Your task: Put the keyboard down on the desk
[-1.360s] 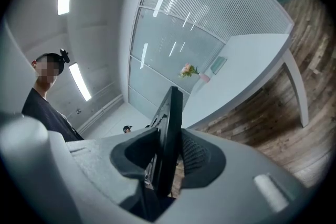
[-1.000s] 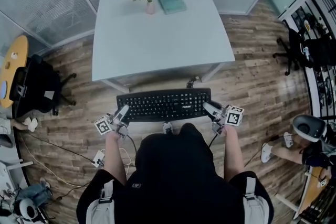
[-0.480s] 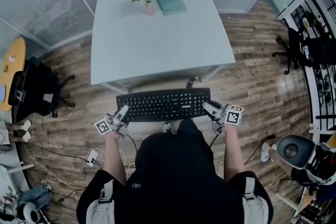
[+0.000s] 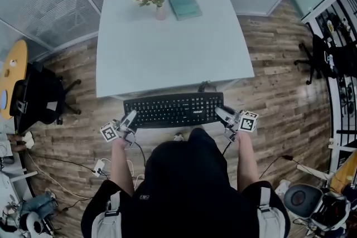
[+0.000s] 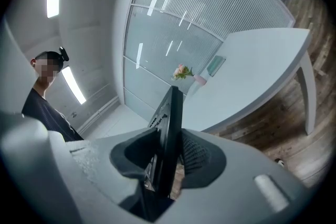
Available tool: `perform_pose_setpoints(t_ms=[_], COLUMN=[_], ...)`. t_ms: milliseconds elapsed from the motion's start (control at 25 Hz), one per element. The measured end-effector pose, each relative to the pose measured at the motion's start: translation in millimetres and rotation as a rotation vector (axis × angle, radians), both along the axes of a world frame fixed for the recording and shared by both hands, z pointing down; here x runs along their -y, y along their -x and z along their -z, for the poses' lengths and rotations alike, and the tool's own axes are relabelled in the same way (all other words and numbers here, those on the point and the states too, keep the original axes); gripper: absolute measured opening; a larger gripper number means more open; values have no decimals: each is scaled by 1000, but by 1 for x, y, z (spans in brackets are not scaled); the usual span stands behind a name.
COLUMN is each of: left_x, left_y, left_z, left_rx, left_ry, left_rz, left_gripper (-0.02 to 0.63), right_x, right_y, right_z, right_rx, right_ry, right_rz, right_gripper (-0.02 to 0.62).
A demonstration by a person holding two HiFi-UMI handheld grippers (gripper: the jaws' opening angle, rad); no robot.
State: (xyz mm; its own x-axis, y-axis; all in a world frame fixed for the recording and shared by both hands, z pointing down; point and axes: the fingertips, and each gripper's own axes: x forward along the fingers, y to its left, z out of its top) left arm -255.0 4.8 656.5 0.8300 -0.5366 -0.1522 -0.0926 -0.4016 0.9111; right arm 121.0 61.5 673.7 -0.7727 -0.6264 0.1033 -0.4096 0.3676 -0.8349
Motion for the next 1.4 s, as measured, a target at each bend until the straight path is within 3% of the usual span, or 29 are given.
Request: perform_pose_setpoints(t_ms=[720,1400], left_x=[119,210], left_y=[-50,-73], left_z=[2,-10], left_rx=[37,67], left_ry=[24,68], left_rz=[10,90], left_gripper=[98,98], right_x=[119,236], right_y=[-54,-71], right_z=[-19,-31], right_rx=[10,73], right_ry=[51,135], right_rz=[-5,55], right_gripper=[133,135])
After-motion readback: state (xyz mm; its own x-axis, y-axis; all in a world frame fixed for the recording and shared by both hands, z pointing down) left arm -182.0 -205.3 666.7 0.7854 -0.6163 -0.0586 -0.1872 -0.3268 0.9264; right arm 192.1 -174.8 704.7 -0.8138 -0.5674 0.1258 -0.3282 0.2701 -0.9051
